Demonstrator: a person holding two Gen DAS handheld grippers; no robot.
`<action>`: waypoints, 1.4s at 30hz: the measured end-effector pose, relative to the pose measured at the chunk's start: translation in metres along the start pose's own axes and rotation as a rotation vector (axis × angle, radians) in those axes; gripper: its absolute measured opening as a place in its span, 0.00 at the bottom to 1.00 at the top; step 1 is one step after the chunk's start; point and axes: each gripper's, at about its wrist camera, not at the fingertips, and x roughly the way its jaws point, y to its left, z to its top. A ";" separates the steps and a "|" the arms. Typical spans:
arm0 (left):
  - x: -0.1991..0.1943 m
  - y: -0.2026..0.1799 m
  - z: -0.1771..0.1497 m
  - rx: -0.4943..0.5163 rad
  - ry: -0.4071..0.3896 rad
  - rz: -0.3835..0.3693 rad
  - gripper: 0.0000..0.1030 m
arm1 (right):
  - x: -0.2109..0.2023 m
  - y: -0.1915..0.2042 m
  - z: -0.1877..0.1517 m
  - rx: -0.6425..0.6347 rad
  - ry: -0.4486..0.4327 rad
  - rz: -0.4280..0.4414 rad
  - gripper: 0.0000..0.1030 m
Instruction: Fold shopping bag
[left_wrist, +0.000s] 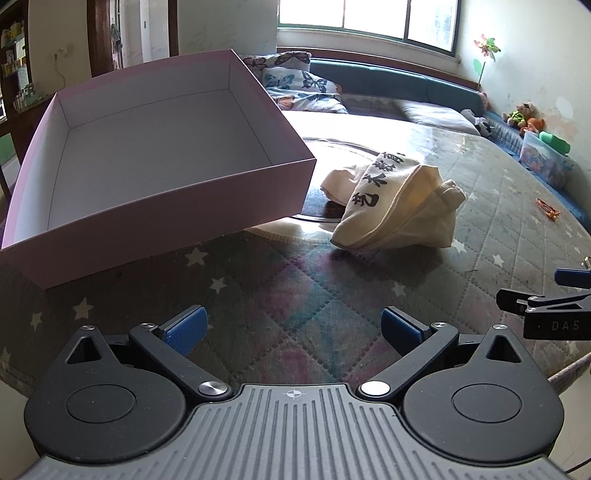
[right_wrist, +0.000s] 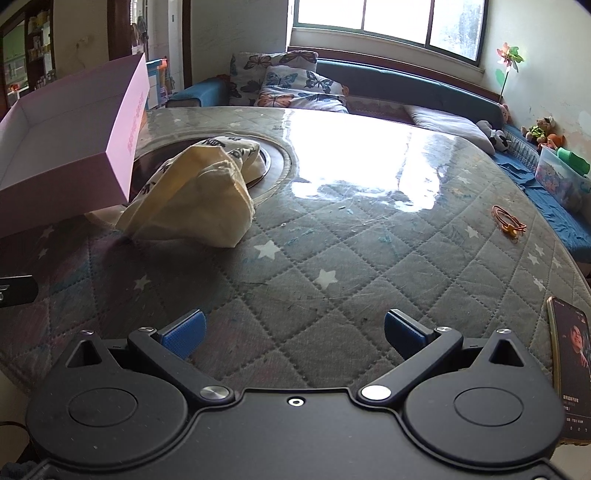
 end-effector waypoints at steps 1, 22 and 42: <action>0.000 0.000 0.000 0.001 0.002 0.001 0.98 | -0.001 0.000 -0.001 -0.002 0.001 0.001 1.00; -0.001 -0.008 -0.008 0.014 0.024 0.038 0.98 | -0.010 0.012 -0.015 -0.035 0.018 0.028 1.00; 0.015 -0.011 -0.005 0.034 0.074 0.038 0.98 | 0.000 0.020 -0.014 -0.052 0.059 0.052 1.00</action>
